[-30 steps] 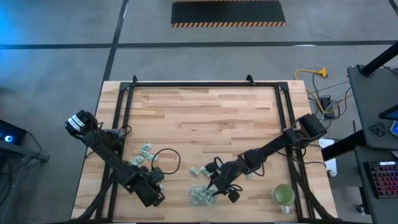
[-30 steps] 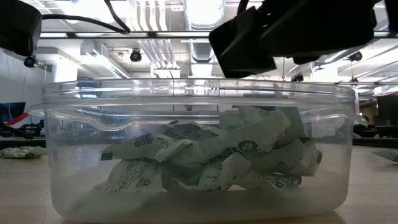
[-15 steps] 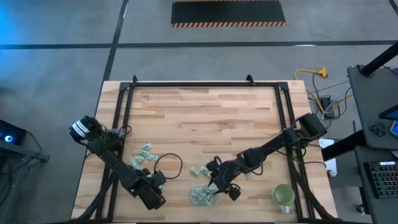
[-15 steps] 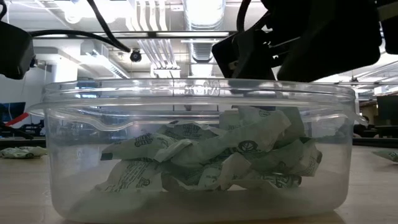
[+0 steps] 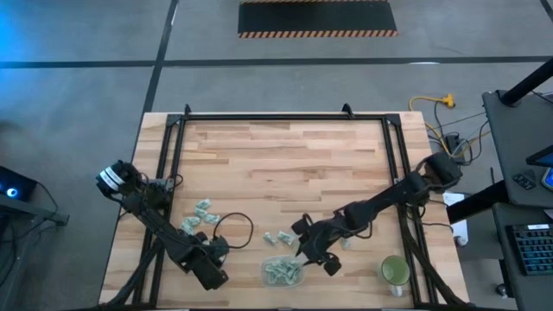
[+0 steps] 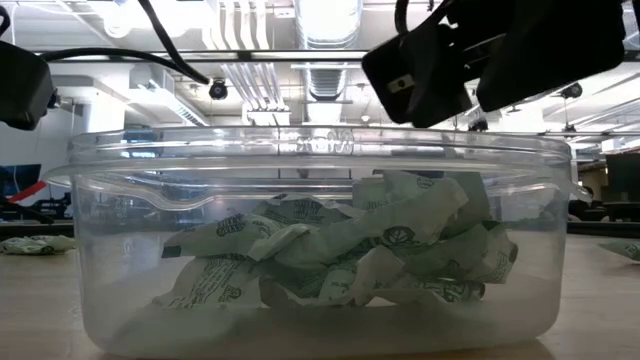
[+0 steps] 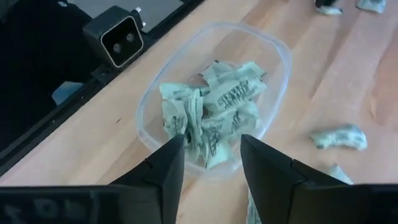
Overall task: Pick and place Stevia / Truvia into bins
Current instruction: Put the stevia packet into the transparent container
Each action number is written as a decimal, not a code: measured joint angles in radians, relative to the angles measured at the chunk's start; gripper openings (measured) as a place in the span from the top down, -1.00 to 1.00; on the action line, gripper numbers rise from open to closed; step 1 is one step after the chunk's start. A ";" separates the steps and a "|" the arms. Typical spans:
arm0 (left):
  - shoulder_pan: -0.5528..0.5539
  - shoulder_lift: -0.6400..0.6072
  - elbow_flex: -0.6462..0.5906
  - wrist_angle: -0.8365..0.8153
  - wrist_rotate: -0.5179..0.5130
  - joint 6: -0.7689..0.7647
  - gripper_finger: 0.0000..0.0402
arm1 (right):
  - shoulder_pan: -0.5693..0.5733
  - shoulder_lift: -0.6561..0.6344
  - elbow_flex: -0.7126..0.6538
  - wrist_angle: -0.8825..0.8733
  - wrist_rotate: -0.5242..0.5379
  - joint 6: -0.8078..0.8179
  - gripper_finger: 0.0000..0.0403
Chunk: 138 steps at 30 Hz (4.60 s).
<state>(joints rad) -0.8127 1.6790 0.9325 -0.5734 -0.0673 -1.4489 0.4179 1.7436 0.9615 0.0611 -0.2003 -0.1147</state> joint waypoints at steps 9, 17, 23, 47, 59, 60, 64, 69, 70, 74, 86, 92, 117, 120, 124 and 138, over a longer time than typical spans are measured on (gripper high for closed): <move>0.001 0.000 0.008 -0.010 -0.010 0.045 1.00 | 0.008 -0.117 0.000 -0.260 0.213 0.088 0.43; 0.004 -0.028 0.078 -0.005 -0.227 0.284 1.00 | 0.038 -0.275 -0.014 -0.522 0.515 0.266 0.57; 0.030 -0.030 0.127 0.143 -0.388 0.606 1.00 | 0.040 -0.352 -0.104 -0.539 0.519 0.347 0.65; 0.171 0.140 0.106 0.729 -0.253 1.221 0.86 | 0.040 -0.337 -0.251 -0.429 0.399 0.360 0.51; 0.173 0.089 0.106 0.719 -0.257 1.220 0.31 | 0.040 -0.337 -0.252 -0.643 0.376 0.683 0.29; 0.173 0.087 0.106 0.715 -0.257 1.220 0.30 | 0.042 -0.337 -0.255 -0.641 0.363 0.710 0.29; 0.173 0.087 0.104 0.702 -0.258 1.219 0.28 | 0.078 -0.331 -0.264 -0.595 0.315 0.764 0.26; 0.173 0.087 0.097 0.689 -0.258 1.192 0.28 | 0.133 -0.321 -0.268 -0.562 0.296 0.754 0.24; 0.173 0.087 0.097 0.689 -0.258 1.192 0.28 | 0.139 -0.321 -0.268 -0.562 0.296 0.755 0.24; 0.173 0.086 0.097 0.690 -0.259 1.191 0.28 | 0.154 -0.321 -0.280 -0.527 0.302 0.768 0.25; 0.173 0.086 0.099 0.696 -0.258 1.190 0.28 | 0.153 -0.275 -0.318 -0.490 0.301 0.765 0.28; 0.173 0.083 0.099 0.691 -0.258 1.190 0.28 | 0.150 -0.240 -0.311 -0.489 0.303 0.704 0.36; -0.002 -0.097 0.077 -0.238 -0.147 0.036 0.29 | 0.134 -0.275 -0.213 -0.459 0.489 0.451 0.96; -0.025 -0.096 0.074 -0.258 -0.141 -0.009 0.29 | 0.134 -0.277 -0.205 -0.406 0.491 0.416 0.96; -0.036 -0.096 0.074 -0.291 -0.131 -0.014 0.29 | 0.134 -0.277 -0.200 -0.313 0.490 0.360 0.96; -0.038 -0.096 0.061 -0.309 -0.137 -0.012 0.29 | 0.134 -0.244 -0.200 0.033 0.464 0.198 0.96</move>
<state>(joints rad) -0.8505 1.5833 0.9940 -0.8823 -0.2039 -1.4609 0.5514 1.4997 0.7616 0.0936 0.2641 0.0830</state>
